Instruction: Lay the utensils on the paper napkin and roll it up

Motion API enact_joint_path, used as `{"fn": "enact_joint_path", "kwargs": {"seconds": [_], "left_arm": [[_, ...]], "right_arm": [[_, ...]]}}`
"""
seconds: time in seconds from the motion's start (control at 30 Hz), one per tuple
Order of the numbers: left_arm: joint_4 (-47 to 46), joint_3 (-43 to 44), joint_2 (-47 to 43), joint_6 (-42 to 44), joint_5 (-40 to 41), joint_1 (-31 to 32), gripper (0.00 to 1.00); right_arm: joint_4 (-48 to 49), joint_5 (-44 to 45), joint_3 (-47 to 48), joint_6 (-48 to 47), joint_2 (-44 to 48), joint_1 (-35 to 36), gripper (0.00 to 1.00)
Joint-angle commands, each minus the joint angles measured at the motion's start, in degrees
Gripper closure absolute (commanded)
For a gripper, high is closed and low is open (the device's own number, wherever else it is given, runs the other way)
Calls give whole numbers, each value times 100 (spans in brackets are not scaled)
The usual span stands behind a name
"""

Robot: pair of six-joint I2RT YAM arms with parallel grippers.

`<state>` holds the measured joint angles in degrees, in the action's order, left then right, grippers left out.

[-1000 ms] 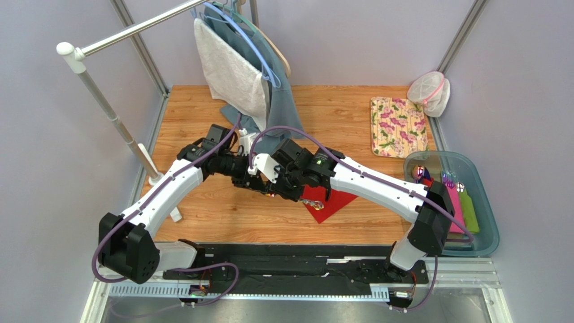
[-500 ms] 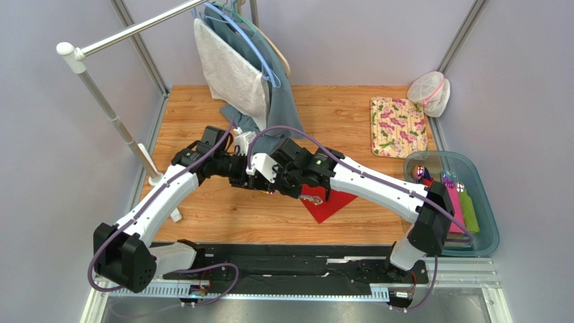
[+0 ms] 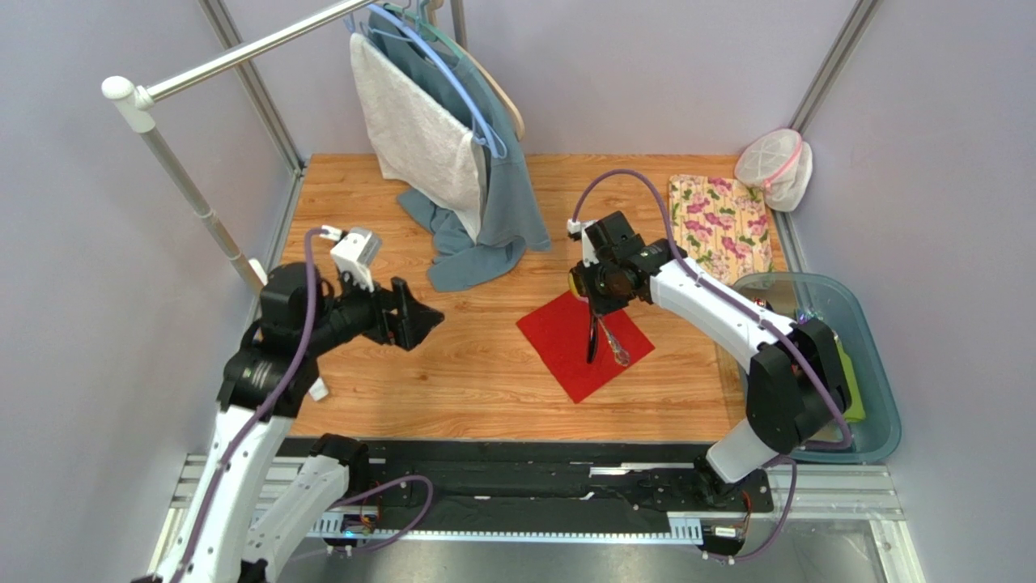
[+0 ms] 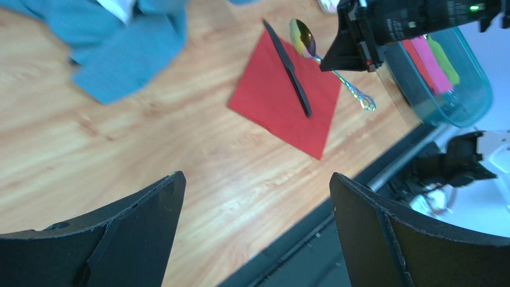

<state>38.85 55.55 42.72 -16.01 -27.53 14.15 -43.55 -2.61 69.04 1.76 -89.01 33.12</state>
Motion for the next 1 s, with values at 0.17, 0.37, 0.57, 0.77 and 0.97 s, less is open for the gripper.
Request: {"fn": "enact_joint_path", "kwargs": {"seconds": [0.17,0.37,0.57,0.77,0.97], "left_arm": [[818,334,96,748,539,-27,2],[-34,44,228,432,406,-27,3],[-44,79,465,406,371,-27,4],[-88,-35,509,344,345,-27,5],[-132,-35,544,362,362,-27,5]], "right_arm": [[375,1359,1058,2715,-1090,28,98],[-74,1658,1586,3260,-1768,27,98],[-189,1702,1438,3559,-2059,10,100],[-101,1676,1358,3560,-2243,-78,100],[-66,1781,1385,3489,-2384,-218,98]]}}
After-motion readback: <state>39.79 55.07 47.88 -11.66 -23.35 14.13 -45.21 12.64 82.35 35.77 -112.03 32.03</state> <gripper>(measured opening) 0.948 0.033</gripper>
